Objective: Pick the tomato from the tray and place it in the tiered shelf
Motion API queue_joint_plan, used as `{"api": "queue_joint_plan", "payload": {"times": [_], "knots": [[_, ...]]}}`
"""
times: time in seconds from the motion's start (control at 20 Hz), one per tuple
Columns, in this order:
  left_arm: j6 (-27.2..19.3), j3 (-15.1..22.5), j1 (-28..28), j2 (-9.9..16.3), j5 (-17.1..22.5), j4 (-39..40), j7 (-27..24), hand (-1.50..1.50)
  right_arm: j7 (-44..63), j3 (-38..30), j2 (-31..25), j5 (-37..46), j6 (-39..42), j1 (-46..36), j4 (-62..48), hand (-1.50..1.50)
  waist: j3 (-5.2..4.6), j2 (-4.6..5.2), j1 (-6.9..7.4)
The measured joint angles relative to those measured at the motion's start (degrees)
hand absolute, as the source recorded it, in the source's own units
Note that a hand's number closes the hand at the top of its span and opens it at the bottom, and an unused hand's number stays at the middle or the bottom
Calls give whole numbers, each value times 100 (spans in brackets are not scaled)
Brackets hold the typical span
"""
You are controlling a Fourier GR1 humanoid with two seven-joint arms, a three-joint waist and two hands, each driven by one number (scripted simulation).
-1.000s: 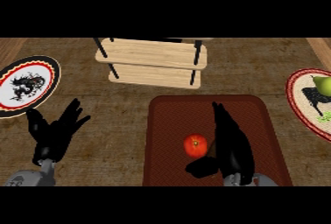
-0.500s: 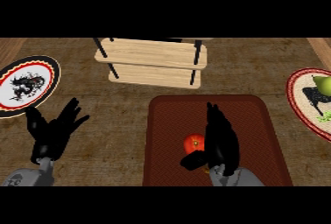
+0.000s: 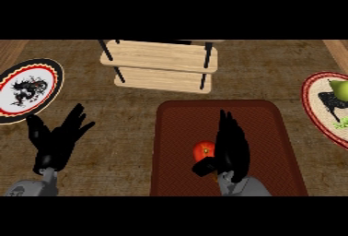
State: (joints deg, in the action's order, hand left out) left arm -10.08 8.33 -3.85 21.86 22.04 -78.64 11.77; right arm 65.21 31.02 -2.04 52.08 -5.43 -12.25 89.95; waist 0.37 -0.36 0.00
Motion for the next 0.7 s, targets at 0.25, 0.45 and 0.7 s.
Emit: {"api": "queue_joint_plan", "payload": {"times": [0.25, 0.45, 0.7], "knots": [[32, -26, 42, -81, -106, -49, 72, 0, -184, -12, 114, 125, -148, 53, -232, -150, 2, -1, 10], [116, -117, 7, -125, -192, 66, -10, 0, -386, -73, 176, -56, -281, -32, -558, 150, 8, -18, 21], [130, -159, -20, -122, -222, 18, 188, 0, -693, -34, 117, -382, 233, -208, -760, 150, -40, -61, 18]]}}
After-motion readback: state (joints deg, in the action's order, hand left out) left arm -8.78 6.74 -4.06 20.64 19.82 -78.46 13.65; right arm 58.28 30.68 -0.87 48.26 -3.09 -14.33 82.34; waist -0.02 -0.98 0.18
